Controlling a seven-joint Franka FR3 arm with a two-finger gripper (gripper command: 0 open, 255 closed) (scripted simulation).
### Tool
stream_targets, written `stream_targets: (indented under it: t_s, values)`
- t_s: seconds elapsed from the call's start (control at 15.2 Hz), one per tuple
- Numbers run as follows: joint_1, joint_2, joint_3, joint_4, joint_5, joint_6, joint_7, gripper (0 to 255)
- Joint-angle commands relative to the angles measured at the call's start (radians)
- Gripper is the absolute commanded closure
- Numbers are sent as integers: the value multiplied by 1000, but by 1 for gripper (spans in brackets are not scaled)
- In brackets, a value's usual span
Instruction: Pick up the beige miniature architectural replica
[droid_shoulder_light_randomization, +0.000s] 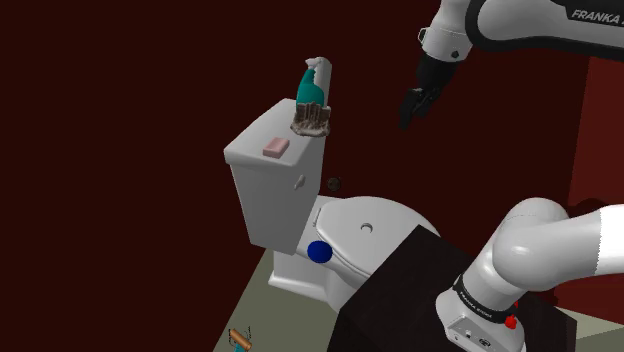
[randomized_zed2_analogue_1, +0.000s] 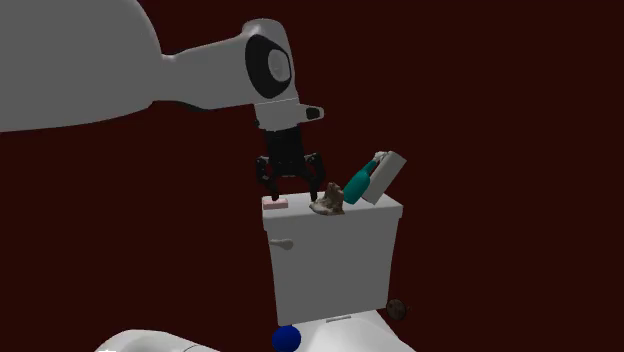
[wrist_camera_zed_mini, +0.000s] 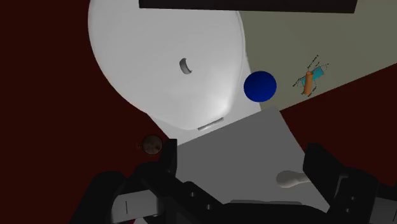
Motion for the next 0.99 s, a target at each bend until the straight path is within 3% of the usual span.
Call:
stream_targets:
  t_s: [0.0,0.46,0.92]
  values:
    - [0,0,0,0,0,0,0,0]
    - [39,285,-115,181,17,86,-210,0]
    - [75,591,-198,440,97,94,-429,0]
